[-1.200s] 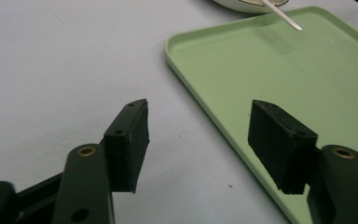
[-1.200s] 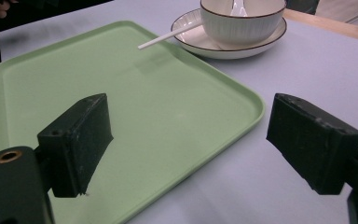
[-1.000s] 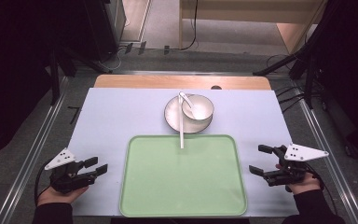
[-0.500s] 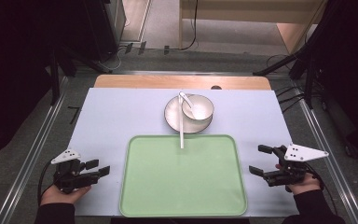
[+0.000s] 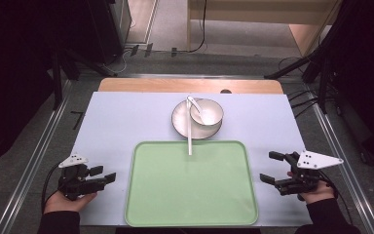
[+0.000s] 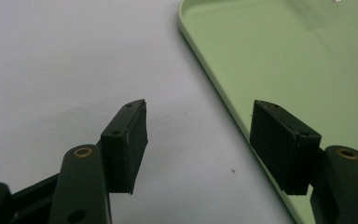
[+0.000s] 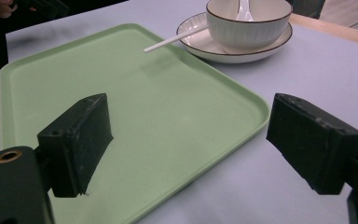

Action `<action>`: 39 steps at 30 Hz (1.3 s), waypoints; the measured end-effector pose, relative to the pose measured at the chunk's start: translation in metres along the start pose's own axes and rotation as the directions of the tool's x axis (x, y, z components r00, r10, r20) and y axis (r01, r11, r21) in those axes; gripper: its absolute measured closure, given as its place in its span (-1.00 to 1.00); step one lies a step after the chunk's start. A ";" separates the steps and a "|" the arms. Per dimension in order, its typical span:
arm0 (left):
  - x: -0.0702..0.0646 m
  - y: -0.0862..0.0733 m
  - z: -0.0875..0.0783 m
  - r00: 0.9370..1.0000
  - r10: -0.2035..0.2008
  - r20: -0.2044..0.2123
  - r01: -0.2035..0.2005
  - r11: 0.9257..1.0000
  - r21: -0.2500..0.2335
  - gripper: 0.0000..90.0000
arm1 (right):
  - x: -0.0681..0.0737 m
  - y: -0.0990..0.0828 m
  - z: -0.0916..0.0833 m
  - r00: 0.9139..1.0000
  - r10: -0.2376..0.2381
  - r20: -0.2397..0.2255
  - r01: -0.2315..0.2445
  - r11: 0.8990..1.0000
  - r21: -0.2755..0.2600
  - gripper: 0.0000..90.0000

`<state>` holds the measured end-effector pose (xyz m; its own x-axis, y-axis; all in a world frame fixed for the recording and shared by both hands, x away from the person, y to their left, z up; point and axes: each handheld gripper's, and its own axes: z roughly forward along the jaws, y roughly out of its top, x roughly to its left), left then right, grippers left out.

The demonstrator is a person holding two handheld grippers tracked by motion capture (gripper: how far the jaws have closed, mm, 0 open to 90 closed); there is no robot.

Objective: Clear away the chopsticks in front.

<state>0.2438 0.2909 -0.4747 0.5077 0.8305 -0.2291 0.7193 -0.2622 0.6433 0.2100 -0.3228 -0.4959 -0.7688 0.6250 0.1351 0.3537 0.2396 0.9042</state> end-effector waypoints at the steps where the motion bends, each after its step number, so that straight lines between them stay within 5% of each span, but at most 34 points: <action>1: -0.001 0.003 0.001 1.000 -0.011 0.005 0.011 1.000 0.006 -0.18 | 0.000 0.000 0.000 1.000 0.003 0.003 -0.003 1.000 -0.001 -0.69; 23: -0.017 0.046 0.002 0.999 0.012 0.032 -0.013 0.999 0.042 -0.22 | -0.003 -0.003 0.003 0.998 0.051 0.024 -0.052 0.999 0.013 -0.67; 39: -0.036 0.086 0.026 0.998 0.032 0.049 -0.035 0.998 0.059 -0.20 | -0.002 -0.004 0.004 0.998 0.051 0.031 -0.052 0.998 0.030 -0.67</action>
<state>0.2995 0.2256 -0.4302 0.5528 0.7968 -0.2439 0.7282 -0.3196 0.6064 0.2126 -0.3224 -0.5012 -0.7327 0.6594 0.1683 0.4091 0.2291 0.8833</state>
